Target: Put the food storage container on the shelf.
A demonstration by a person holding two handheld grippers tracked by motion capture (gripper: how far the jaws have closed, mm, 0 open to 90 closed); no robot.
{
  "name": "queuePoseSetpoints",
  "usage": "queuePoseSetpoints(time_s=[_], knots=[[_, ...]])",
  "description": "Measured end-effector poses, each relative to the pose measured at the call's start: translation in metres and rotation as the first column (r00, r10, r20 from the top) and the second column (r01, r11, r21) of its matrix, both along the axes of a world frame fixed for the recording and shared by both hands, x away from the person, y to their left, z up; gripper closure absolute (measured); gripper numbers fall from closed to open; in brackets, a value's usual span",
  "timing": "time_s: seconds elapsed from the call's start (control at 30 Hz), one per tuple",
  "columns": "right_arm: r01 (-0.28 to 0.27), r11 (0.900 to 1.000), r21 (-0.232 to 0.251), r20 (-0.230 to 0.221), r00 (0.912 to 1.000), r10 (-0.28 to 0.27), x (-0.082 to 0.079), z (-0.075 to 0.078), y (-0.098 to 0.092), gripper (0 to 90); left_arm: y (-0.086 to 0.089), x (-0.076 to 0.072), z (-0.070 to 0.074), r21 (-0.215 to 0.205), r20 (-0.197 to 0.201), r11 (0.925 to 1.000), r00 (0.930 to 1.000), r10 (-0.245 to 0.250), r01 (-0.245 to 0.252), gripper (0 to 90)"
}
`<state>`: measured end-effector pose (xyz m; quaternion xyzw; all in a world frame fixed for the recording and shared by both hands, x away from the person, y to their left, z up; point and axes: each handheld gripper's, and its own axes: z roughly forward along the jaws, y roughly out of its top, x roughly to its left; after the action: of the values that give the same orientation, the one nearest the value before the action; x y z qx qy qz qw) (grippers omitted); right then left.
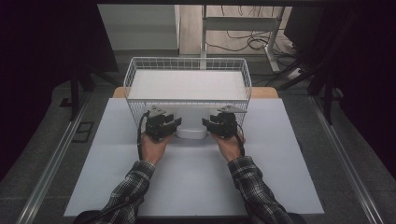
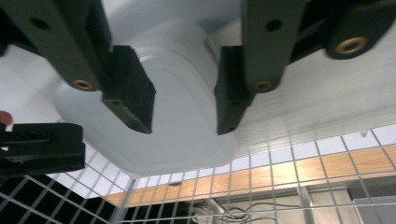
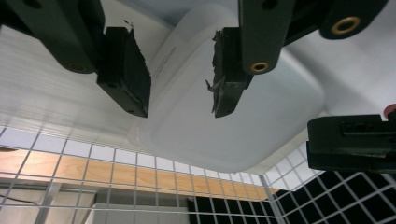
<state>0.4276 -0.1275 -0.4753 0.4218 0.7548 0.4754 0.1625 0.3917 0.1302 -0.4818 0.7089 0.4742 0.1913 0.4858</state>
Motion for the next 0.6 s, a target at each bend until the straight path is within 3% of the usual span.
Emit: queuePoseSetpoints(time_s=[0.07, 0.2, 0.23, 0.27, 0.33, 0.4, 0.53, 0.6], knots=[[-0.005, 1.000, 0.005, -0.003, 1.0000, 0.005, -0.001, 0.001, -0.001, 54.6, 0.001, -0.004, 0.001, -0.009, 0.006, 0.9999, 0.9999, -0.010, 0.010, 52.5], [-0.036, 0.999, 0.002, -0.014, 0.9993, 0.036, -0.008, 0.005, -0.005, 53.9, 0.006, -0.013, 0.000, -0.043, -0.002, 0.9979, 0.9988, -0.049, 0.049, 37.2], [-0.056, 0.998, 0.004, -0.014, 0.9983, 0.056, -0.010, 0.006, -0.006, 55.2, 0.007, -0.017, 0.000, -0.052, -0.002, 0.9972, 0.9985, -0.055, 0.054, 37.2], [-0.091, 0.996, -0.007, -0.008, 0.9958, 0.091, -0.015, 0.007, -0.007, 55.8, 0.010, -0.024, 0.000, -0.064, 0.004, 0.9954, 0.9975, -0.071, 0.071, 30.6], [-0.115, 0.993, -0.010, -0.010, 0.9934, 0.115, -0.020, 0.007, -0.008, 55.2, 0.012, -0.028, 0.000, -0.070, 0.006, 0.9947, 0.9971, -0.076, 0.076, 26.7], [-0.118, 0.993, -0.016, -0.003, 0.9930, 0.118, -0.025, 0.008, -0.008, 53.2, 0.018, -0.042, -0.001, -0.088, 0.020, 0.9916, 0.9954, -0.094, 0.096, 22.5], [-0.145, 0.989, -0.012, 0.000, 0.9895, 0.145, -0.034, 0.010, -0.009, 53.7, 0.023, -0.056, -0.005, -0.088, 0.030, 0.9909, 0.9946, -0.100, 0.102, 13.6], [-0.151, 0.988, -0.015, 0.000, 0.9886, 0.151, -0.036, 0.011, -0.008, 54.6, 0.027, -0.064, -0.010, -0.069, 0.031, 0.9912, 0.9933, -0.112, 0.114, 12.2]])
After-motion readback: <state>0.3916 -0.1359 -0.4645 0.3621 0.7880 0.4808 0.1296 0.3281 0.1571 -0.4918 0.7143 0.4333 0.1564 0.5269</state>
